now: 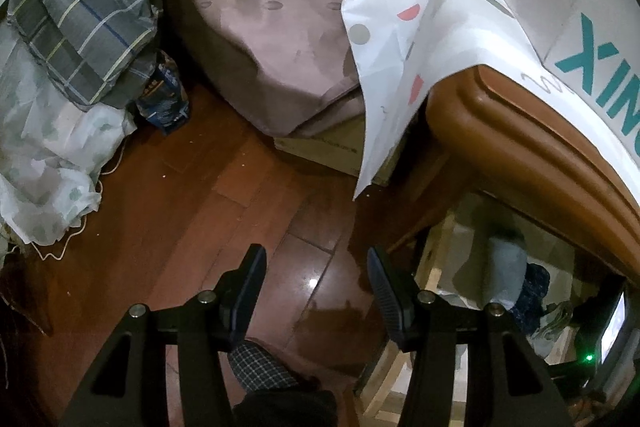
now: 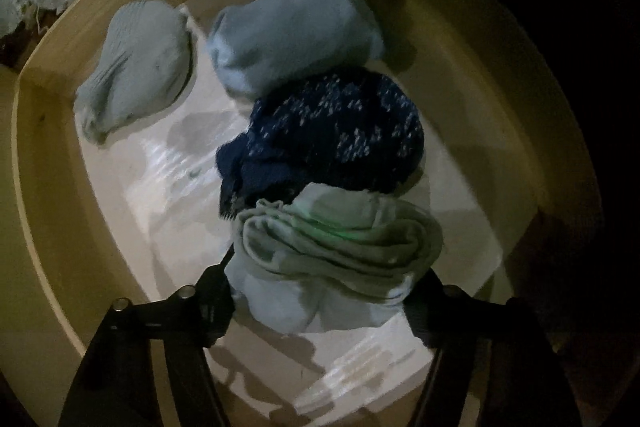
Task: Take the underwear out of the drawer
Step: 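Lift the light blue rolled sock out of the drawer with the right gripper, then grasp the grey knit sock in the drawer with the left gripper while the right holds the blue sock, then carry the grey knit sock with the left gripper into the shoebox and release it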
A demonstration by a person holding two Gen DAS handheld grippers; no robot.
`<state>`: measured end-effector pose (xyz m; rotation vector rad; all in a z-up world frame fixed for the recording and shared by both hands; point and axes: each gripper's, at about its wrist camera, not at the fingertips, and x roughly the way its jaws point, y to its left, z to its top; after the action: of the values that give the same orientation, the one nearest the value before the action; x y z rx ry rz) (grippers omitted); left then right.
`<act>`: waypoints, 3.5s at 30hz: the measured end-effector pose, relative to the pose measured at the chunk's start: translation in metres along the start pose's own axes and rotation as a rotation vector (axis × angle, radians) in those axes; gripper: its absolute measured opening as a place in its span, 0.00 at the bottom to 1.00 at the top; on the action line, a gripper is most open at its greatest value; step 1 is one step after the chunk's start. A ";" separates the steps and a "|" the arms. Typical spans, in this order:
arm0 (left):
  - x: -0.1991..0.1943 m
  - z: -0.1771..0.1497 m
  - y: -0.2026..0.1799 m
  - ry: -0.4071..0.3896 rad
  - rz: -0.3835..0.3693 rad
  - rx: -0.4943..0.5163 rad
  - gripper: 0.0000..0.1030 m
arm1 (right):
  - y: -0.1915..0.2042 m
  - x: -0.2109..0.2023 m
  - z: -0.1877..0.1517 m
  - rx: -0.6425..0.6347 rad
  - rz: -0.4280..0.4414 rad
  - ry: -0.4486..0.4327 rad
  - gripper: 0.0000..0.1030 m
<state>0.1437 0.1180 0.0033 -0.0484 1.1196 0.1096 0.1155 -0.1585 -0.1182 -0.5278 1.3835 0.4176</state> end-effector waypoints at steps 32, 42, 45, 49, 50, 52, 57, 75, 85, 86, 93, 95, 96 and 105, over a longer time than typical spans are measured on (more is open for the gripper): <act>0.028 -0.048 -0.102 0.247 -0.277 0.236 0.52 | -0.024 -0.113 -0.129 0.919 -0.071 -0.341 0.62; 0.056 -0.056 -0.118 0.354 -0.260 0.176 0.52 | -0.039 -0.127 -0.149 0.998 -0.080 -0.374 0.62; 0.065 -0.059 -0.122 0.381 -0.243 0.172 0.52 | -0.035 -0.128 -0.146 0.977 -0.086 -0.386 0.62; 0.076 -0.064 -0.125 0.419 -0.228 0.160 0.52 | -0.035 -0.131 -0.146 0.970 -0.098 -0.408 0.62; 0.078 -0.065 -0.127 0.425 -0.214 0.164 0.52 | -0.036 -0.132 -0.147 0.975 -0.098 -0.413 0.62; 0.083 -0.067 -0.128 0.441 -0.201 0.167 0.52 | -0.038 -0.133 -0.151 0.998 -0.092 -0.421 0.62; 0.093 -0.067 -0.129 0.476 -0.192 0.139 0.52 | -0.045 -0.136 -0.160 1.035 -0.089 -0.437 0.62; 0.124 -0.068 -0.152 0.610 -0.104 0.210 0.50 | -0.046 -0.134 -0.155 1.024 -0.102 -0.391 0.62; 0.116 -0.065 -0.150 0.548 -0.092 0.228 0.22 | -0.045 -0.134 -0.153 1.006 -0.099 -0.388 0.62; 0.112 -0.066 -0.150 0.538 -0.092 0.232 0.21 | -0.045 -0.135 -0.153 1.004 -0.102 -0.387 0.62; 0.085 -0.070 -0.150 0.479 -0.109 0.256 0.21 | -0.043 -0.134 -0.151 0.987 -0.113 -0.379 0.62; 0.074 -0.069 -0.149 0.459 -0.116 0.265 0.21 | -0.042 -0.133 -0.150 0.982 -0.116 -0.374 0.62; 0.068 -0.069 -0.147 0.449 -0.121 0.271 0.21 | -0.041 -0.132 -0.149 0.977 -0.117 -0.371 0.62; 0.012 -0.070 -0.137 0.321 -0.138 0.345 0.21 | -0.039 -0.130 -0.147 0.954 -0.144 -0.357 0.62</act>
<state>0.1011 -0.0242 -0.0401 0.1698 1.4386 -0.2231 -0.0001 -0.2713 -0.0002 0.2297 1.0340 -0.2730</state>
